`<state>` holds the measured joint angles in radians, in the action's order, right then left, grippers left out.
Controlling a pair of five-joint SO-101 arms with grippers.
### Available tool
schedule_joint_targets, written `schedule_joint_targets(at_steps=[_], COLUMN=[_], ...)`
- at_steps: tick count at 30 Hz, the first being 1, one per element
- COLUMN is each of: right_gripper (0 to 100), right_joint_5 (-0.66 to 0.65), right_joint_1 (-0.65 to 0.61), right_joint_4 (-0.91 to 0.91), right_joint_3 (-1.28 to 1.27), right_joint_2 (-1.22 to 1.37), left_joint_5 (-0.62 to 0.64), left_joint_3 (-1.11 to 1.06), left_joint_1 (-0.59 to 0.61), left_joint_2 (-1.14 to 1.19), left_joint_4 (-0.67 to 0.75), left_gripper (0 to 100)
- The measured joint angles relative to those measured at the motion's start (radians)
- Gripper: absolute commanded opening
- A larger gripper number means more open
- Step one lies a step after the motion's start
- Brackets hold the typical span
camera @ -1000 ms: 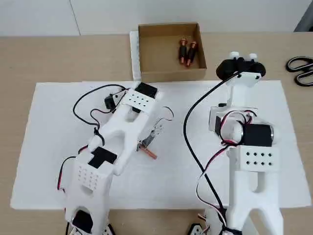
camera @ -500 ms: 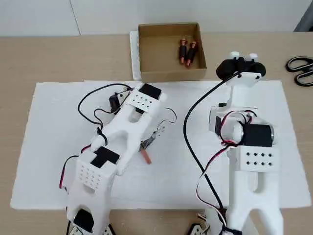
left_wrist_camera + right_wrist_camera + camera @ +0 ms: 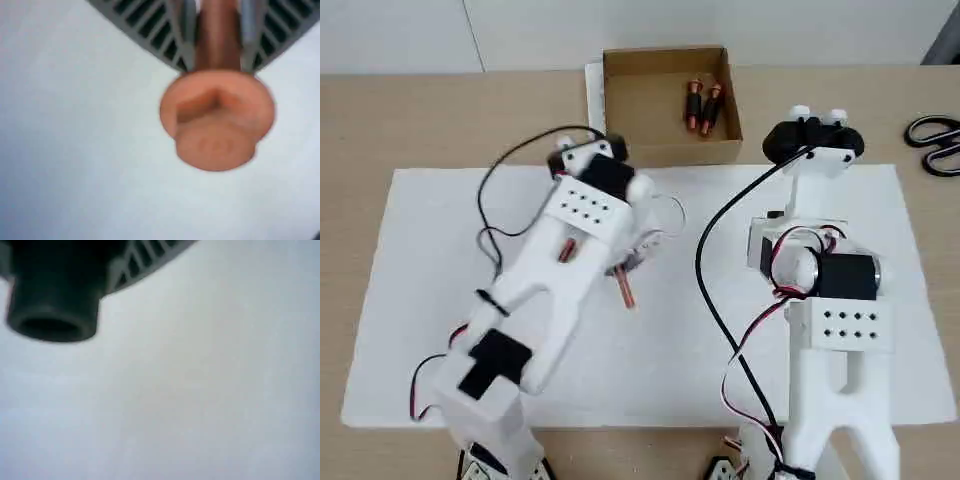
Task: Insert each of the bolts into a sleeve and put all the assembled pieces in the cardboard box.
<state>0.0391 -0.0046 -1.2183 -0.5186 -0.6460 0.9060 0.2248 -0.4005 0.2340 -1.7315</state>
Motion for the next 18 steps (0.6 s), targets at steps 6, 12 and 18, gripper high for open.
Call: schedule_joint_targets(at_steps=[6,12,18], right_gripper=[0.3,0.3,0.3], right_joint_5=[0.0,0.0,0.0], right_joint_1=[-0.002,-0.002,-0.038], right_joint_4=[0.0,-0.008,-0.008], right_joint_3=[0.0,0.008,0.025], right_joint_2=[0.0,-0.026,-0.103], left_joint_5=[-0.397,-0.928,-0.961], left_joint_3=[-0.061,-0.153,-0.245], left_joint_1=[0.104,0.233,0.334], left_joint_2=[-0.104,-0.124,-0.126], left_joint_4=[-0.006,-0.006,0.02], left_gripper=[1,1,1])
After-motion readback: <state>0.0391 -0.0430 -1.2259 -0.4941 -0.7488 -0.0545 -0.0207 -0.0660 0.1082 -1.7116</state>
